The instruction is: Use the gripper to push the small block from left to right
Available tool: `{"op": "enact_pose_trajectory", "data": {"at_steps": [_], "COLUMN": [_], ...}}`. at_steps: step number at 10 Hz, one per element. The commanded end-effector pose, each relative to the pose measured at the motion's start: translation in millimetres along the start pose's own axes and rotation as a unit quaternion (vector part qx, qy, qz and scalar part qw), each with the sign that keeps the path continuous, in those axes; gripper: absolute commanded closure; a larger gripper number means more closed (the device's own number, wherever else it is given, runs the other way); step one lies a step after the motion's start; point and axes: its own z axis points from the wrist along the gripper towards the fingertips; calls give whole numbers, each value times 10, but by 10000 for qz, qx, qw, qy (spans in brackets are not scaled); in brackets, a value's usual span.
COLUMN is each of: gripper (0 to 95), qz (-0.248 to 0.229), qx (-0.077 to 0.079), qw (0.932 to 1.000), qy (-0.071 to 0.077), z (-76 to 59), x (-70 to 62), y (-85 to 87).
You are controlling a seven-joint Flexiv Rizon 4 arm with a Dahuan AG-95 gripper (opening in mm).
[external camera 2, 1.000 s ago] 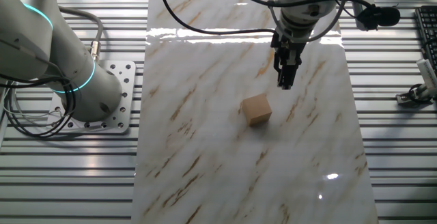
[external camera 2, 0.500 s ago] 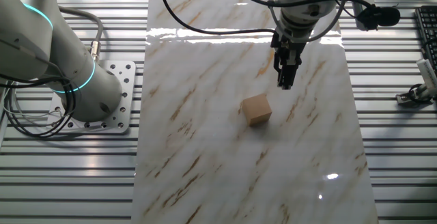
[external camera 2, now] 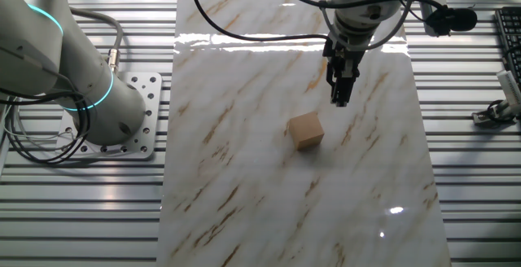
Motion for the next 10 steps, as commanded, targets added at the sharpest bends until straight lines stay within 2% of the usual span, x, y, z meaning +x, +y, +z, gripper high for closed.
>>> {"op": "enact_pose_trajectory", "data": {"at_steps": [1,2,3,5,7,10], "gripper": [0,950,950,950,950,950], "qz": [-265,-200,-160,-141,-105,-111], "qx": [60,-109,-174,-147,-22,-18], "qw": [9996,9997,9997,9998,9999,9999], "qy": [-72,-57,-57,-50,-45,-46], "z": [0,0,0,-1,-1,-1], "x": [1,1,1,1,1,1], "y": [0,0,0,0,0,0]}}
